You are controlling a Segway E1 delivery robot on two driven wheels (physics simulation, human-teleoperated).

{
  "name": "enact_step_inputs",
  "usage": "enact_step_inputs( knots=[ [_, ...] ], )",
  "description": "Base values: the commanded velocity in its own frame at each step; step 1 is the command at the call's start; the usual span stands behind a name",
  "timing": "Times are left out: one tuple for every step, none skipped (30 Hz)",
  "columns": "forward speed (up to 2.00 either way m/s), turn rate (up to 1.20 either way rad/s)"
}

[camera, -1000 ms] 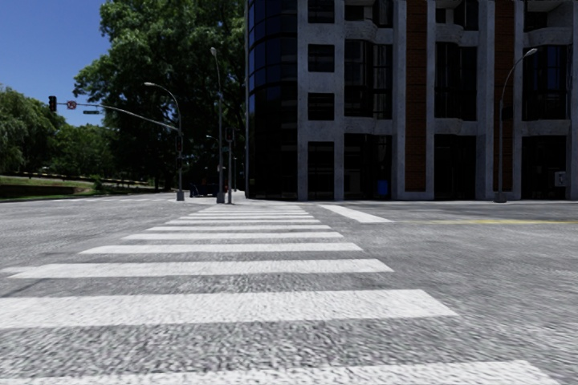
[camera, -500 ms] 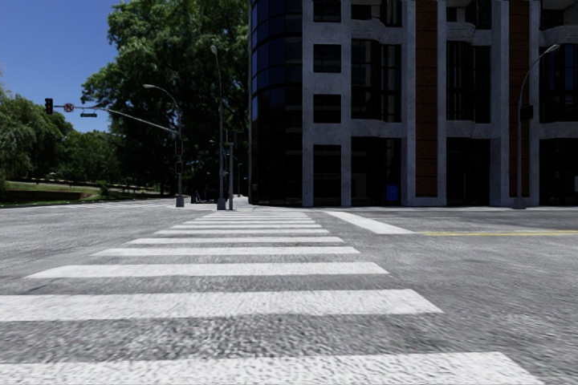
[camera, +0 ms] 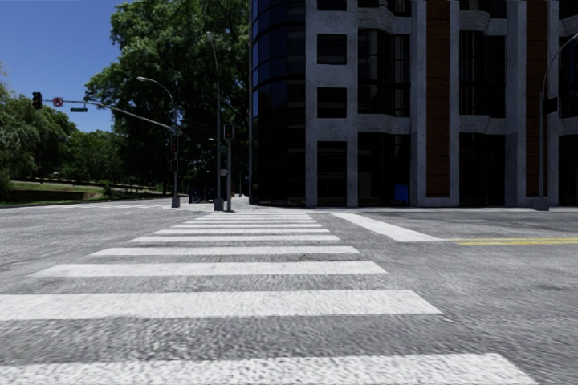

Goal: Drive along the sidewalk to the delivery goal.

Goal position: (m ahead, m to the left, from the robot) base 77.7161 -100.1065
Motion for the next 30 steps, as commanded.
enact_step_inputs(
  knots=[
    [2.0, 0.0],
    [2.0, 0.0],
    [2.0, 0.0],
    [2.0, 0.0],
    [2.0, 0.0],
    [2.0, 0.0],
    [2.0, 0.0],
    [2.0, 0.0],
    [2.0, 0.0],
    [2.0, 0.0],
    [2.0, 0.0],
    [2.0, 0.0],
    [2.0, 0.0],
    [2.0, 0.0],
    [2.0, 0.0],
    [2.0, 0.0],
    [2.0, 0.0],
    [2.0, 0.04],
    [2.0, 0.08],
    [2.0, 0.08],
    [2.0, 0.12],
    [2.0, 0.17],
    [2.0, 0.18],
    [2.0, 0.19],
    [2.0, 0.19],
    [2.0, 0.19],
    [2.0, 0.19],
    [2.0, 0.19],
    [2.0, 0.19],
    [2.0, 0.19]
  ],
)
